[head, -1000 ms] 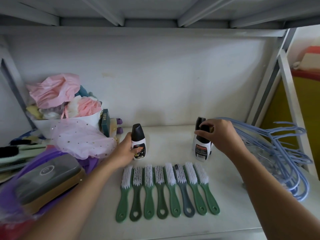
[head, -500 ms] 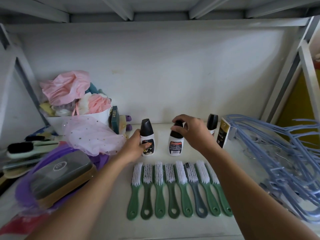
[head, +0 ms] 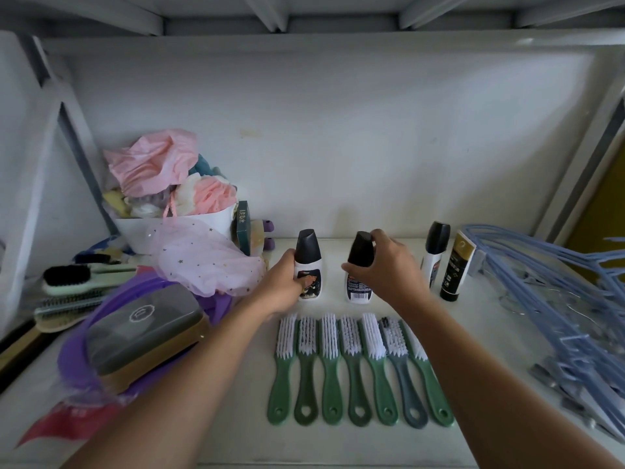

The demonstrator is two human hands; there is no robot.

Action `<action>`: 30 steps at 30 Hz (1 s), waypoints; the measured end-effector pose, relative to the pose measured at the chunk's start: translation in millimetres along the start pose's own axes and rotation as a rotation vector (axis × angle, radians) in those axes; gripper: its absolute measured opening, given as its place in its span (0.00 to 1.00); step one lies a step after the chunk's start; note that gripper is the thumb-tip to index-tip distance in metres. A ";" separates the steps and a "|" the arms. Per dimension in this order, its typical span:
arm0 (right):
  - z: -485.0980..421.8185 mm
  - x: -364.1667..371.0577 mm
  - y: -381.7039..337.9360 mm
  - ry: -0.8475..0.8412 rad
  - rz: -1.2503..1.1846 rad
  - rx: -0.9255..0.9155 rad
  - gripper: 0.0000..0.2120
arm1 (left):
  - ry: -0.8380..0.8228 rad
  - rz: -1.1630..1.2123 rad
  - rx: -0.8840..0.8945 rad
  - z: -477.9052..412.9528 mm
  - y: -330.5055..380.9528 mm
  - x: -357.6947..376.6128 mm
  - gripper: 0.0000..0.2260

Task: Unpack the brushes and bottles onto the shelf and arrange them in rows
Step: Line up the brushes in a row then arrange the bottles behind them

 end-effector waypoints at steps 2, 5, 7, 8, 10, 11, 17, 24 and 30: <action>0.3 1.3 2.5 -0.030 -0.036 0.031 0.24 | -0.004 -0.008 -0.006 0.5 0.1 -0.2 0.19; -1.2 -1.5 6.0 -0.055 -0.112 0.066 0.21 | -0.003 -0.020 -0.006 -0.1 -0.5 -0.3 0.19; -0.7 -1.8 8.0 -0.052 -0.123 0.073 0.20 | 0.003 -0.027 -0.004 -0.3 -0.6 0.1 0.19; 0.2 -1.0 7.9 -0.051 -0.116 0.067 0.19 | 0.006 -0.029 -0.003 -0.4 -1.0 0.5 0.19; 2.8 3.9 6.8 -0.070 -0.133 0.038 0.18 | 0.006 -0.030 -0.002 -0.5 -1.7 1.0 0.19; 4.2 6.5 5.9 -0.092 -0.165 0.028 0.17 | 0.005 -0.032 0.001 -0.7 -1.8 1.1 0.19; 10.5 16.9 14.7 -0.198 -0.377 0.162 0.17 | -0.015 -0.046 0.005 -2.4 -2.1 -1.4 0.21; 11.2 26.7 16.6 -0.284 -0.513 0.160 0.20 | -0.025 -0.057 -0.008 -7.9 -10.2 -10.3 0.23; 13.5 29.6 18.9 -0.438 -0.579 0.231 0.22 | -0.024 -0.054 -0.043 -10.7 -13.7 -17.3 0.23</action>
Point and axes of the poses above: each hand's wrist, its own z-axis away from the middle knuckle, its own x-axis out of the palm, y = z × x, the point moved 5 cm from there along -z, towards the middle knuckle, and after that the axes turned 12 degrees about y, right-handed, at the moved point
